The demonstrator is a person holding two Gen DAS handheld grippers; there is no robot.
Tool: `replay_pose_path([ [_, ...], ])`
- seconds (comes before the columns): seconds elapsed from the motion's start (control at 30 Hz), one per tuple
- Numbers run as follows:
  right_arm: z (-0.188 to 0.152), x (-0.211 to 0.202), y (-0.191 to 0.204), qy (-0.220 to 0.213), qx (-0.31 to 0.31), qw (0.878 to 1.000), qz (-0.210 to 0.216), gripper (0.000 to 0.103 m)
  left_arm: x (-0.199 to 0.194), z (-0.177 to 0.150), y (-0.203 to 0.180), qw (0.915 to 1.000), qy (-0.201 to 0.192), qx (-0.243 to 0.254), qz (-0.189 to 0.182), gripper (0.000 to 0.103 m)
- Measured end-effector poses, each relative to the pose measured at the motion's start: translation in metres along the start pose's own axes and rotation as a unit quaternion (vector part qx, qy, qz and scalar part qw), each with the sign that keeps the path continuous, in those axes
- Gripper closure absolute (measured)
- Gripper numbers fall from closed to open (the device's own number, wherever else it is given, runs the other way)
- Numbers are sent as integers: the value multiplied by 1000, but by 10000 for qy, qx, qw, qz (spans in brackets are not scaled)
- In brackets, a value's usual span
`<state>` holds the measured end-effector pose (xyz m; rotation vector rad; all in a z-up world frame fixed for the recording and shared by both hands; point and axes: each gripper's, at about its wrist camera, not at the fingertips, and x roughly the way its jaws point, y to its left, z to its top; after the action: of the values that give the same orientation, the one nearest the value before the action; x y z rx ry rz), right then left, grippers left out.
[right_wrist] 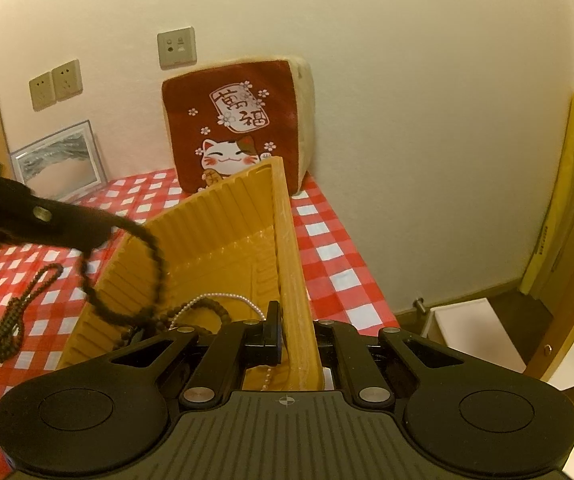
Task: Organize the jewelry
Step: 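Carry the dark bead strand with the left tool into the tray and open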
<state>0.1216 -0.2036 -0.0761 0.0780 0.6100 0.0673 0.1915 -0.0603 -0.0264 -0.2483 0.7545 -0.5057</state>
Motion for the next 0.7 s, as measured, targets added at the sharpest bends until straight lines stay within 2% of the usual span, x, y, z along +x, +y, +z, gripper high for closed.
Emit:
replay_pose_path([
  [0.27,1,-1,1,9,6,10000,3,97,22,-2,1,9997,171,-137,72,96],
  [0.37,1,0,1,13,3,10000,2,97,16,0,4,9996,81,-264,53,89],
  [0.5,1,0,1,12,10,10000,9,97,1,4,8,9992,-134,-233,295,82],
  [0.7,1,0,1,15,17,10000,12,97,-26,6,27,9957,-351,-378,766,78],
])
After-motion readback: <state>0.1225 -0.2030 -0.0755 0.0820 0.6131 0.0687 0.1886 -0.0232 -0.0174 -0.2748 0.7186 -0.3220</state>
